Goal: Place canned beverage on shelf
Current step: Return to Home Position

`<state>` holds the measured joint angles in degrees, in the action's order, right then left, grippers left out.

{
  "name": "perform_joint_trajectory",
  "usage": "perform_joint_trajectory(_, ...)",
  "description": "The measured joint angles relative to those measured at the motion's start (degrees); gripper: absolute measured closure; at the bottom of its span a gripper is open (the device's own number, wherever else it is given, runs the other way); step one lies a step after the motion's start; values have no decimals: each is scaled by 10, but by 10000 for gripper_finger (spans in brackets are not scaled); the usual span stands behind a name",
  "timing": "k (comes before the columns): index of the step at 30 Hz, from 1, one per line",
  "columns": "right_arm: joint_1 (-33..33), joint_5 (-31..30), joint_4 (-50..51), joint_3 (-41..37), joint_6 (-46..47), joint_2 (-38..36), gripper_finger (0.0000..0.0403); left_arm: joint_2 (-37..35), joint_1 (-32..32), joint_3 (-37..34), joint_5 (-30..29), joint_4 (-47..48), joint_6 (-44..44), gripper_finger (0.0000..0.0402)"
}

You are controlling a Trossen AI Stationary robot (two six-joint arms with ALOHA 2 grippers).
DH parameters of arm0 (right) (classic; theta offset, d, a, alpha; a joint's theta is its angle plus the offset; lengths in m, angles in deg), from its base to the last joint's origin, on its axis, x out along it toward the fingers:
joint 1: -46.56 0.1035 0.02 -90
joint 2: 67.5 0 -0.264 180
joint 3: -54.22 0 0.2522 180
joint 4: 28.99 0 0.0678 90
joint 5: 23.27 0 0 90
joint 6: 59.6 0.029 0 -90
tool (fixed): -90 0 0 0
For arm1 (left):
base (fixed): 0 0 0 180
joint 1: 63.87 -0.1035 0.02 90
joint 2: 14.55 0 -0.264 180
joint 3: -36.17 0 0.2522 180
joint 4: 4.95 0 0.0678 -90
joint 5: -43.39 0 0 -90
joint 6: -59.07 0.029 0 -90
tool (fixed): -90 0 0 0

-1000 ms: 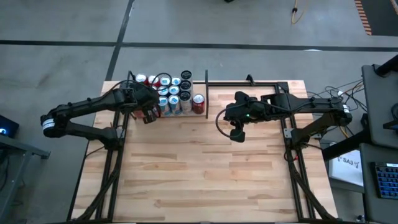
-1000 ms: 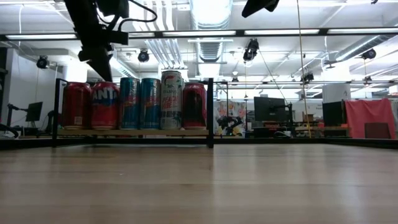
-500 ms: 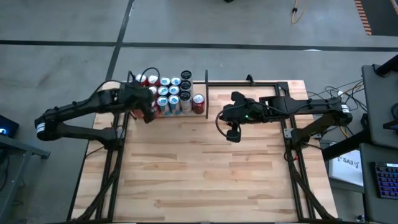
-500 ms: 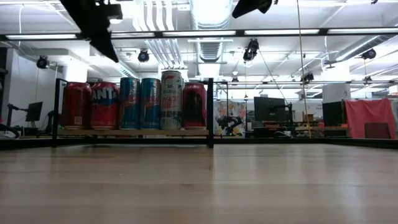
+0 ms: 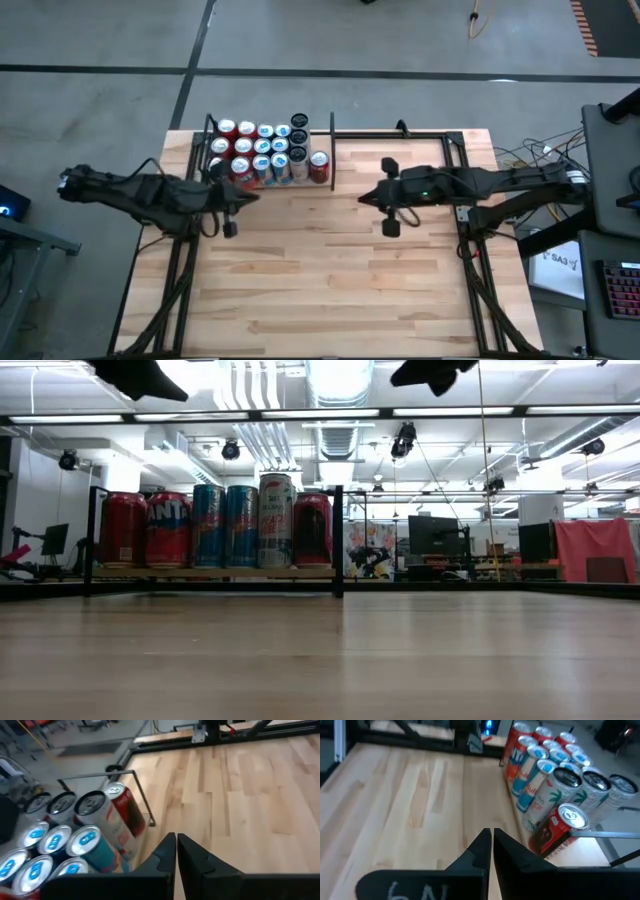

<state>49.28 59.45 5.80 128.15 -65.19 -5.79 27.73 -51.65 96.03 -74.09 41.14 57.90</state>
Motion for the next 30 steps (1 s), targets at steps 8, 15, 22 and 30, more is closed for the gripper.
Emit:
perform_joint_trajectory(8,-14,2,-98,-116,15,-112,394,-77,16,-84,-31,-93,29,402)
perform_joint_trajectory(15,-28,2,-131,-184,39,-175,394,-120,15,-145,-31,-161,64,402)
perform_joint_trajectory(22,-29,2,-172,-245,40,-217,394,-173,14,-185,-32,-184,55,402)
perform_joint_trajectory(30,-29,-2,-231,-322,44,-274,394,-234,14,-248,-34,-225,48,402)
